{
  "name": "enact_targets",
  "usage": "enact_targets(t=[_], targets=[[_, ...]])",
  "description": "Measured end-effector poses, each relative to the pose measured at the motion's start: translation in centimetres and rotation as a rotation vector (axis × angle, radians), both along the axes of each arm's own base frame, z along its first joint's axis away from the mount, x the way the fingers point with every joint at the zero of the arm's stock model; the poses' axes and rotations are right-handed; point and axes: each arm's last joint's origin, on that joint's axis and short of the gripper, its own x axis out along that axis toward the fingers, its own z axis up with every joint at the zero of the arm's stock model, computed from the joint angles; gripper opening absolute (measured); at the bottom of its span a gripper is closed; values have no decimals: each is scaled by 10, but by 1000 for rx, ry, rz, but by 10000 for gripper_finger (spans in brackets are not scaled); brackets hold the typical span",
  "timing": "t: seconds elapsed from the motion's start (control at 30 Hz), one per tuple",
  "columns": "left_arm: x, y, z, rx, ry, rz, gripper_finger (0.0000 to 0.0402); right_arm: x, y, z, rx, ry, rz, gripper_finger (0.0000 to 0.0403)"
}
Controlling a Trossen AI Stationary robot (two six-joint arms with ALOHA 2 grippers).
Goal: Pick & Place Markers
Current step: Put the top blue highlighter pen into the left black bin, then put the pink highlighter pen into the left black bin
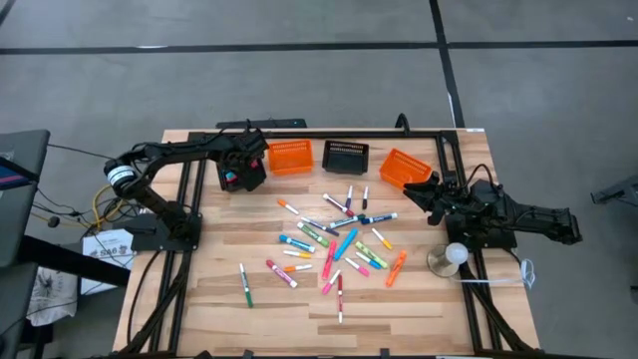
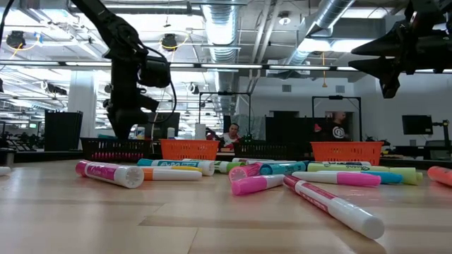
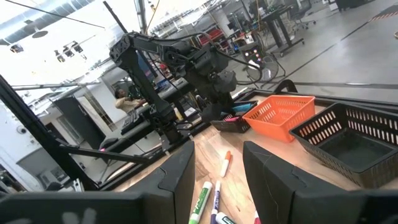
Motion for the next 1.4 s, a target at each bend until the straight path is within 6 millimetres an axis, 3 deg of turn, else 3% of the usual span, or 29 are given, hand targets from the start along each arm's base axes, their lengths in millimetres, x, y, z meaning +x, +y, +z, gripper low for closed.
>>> enact_targets(t=[0.33, 0.8, 1.1, 1.4], targets=[[-3, 5, -1, -62, -53, 21, 89, 0, 0, 0, 0, 0, 0, 125], [-3, 4, 2, -47, -79, 50, 171, 0, 0, 0, 0, 0, 0, 125], [-9, -16, 46, 54, -295, 137, 178, 0, 0, 0, 0, 0, 0, 125], [-14, -67, 96, 47, -654, 149, 175, 0, 0, 0, 0, 0, 5, 125]])
